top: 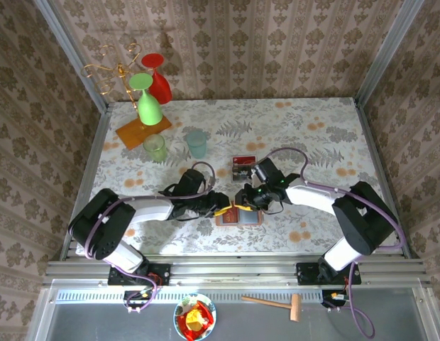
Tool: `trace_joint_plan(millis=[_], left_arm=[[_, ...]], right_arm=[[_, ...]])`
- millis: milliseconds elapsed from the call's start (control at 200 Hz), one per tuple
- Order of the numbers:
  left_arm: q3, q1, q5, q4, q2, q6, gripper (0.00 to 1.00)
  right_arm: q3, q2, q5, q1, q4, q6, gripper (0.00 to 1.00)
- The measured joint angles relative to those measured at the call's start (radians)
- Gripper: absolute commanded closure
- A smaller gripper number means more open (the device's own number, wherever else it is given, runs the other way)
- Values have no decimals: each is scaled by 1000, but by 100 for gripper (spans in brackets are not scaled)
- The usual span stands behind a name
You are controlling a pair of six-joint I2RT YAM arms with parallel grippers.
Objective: Take the credit cards out of the card holder
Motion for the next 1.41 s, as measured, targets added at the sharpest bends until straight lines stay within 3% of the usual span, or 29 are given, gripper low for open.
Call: trace_joint_plan(millis=[335, 1405], left_arm=[[-12, 12, -11, -41, -6, 28, 77], [-36, 12, -17, -32, 27, 43, 76]], right_arm=[[1, 62, 0, 22, 25, 13, 77], [3, 97, 20, 37, 23, 7, 78]])
